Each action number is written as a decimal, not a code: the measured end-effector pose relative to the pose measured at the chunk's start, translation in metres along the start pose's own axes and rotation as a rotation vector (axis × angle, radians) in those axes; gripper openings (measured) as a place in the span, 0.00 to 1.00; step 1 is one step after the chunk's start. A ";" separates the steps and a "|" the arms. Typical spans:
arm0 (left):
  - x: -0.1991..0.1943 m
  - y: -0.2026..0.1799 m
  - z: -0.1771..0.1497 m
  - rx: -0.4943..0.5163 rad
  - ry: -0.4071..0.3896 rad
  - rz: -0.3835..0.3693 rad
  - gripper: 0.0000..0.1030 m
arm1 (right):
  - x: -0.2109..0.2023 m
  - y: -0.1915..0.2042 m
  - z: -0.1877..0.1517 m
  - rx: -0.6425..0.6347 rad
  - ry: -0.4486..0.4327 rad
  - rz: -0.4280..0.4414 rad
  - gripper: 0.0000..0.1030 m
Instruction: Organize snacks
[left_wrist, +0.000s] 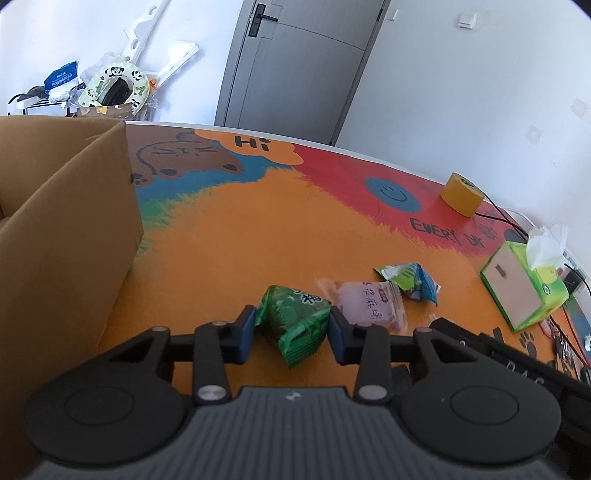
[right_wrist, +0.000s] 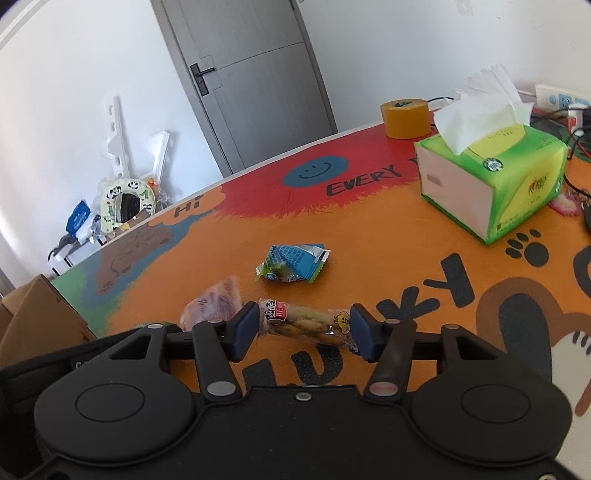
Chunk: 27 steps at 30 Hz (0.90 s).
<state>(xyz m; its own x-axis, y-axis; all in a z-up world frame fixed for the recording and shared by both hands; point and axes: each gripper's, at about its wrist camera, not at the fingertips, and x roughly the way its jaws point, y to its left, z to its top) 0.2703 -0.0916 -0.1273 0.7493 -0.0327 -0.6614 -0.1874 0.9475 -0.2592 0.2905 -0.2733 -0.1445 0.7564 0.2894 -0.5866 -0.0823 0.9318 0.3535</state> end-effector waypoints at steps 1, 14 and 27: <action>-0.002 -0.001 -0.001 0.001 0.000 -0.003 0.38 | -0.002 -0.002 -0.001 0.012 -0.001 0.002 0.51; -0.046 -0.005 -0.013 0.049 -0.038 -0.042 0.38 | -0.040 -0.003 -0.017 0.061 -0.060 0.030 0.50; -0.115 0.012 -0.005 0.027 -0.168 -0.053 0.38 | -0.086 0.030 -0.020 0.024 -0.138 0.103 0.50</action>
<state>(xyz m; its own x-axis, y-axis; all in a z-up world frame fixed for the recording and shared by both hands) 0.1790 -0.0783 -0.0575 0.8535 -0.0317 -0.5202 -0.1294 0.9540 -0.2704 0.2102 -0.2662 -0.0977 0.8268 0.3483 -0.4417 -0.1493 0.8929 0.4247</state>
